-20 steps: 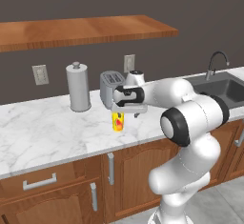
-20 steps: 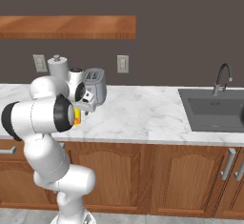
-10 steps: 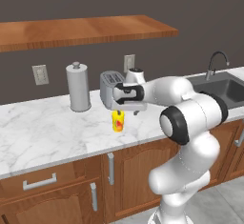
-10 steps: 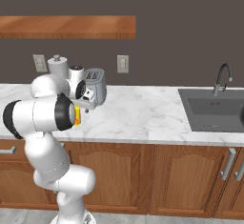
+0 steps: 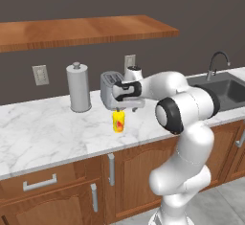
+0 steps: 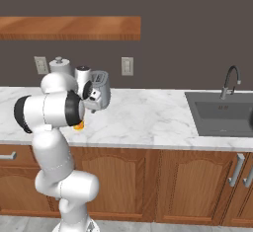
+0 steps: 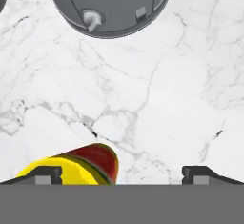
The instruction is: Place the pitcher and cup on the dining counter for serving.
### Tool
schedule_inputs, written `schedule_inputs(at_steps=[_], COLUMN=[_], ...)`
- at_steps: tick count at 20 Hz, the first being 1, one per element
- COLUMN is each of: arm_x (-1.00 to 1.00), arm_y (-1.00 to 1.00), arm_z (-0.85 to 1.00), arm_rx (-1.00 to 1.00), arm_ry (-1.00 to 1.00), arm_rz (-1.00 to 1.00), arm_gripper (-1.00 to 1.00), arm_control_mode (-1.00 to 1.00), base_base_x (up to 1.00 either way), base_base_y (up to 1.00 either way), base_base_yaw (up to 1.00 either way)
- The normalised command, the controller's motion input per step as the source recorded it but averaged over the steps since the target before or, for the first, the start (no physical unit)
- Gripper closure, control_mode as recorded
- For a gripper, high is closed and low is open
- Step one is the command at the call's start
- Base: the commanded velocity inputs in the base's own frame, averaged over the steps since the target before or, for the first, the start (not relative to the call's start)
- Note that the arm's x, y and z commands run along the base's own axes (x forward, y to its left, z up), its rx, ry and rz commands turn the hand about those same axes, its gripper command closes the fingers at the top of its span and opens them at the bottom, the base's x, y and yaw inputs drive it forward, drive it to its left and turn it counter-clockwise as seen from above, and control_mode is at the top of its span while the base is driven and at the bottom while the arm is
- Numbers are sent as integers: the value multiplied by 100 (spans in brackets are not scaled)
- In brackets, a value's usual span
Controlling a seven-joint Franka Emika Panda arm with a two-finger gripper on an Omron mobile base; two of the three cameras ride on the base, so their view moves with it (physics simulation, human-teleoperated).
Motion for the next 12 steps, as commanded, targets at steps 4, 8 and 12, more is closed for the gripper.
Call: schedule_inputs(at_steps=[4, 8, 12], arm_x=[24, 13, 3], arm_y=[0, 0, 0], arm_z=[-27, -42, -51], arm_rx=[0, 0, 0], arm_ry=[0, 0, 1], arm_rz=[0, 0, 0], arm_gripper=[-100, -100, -100], arm_control_mode=[-100, -100, -100], base_base_x=[0, 0, 0], base_base_y=[0, 0, 0], base_base_yaw=[0, 0, 0])
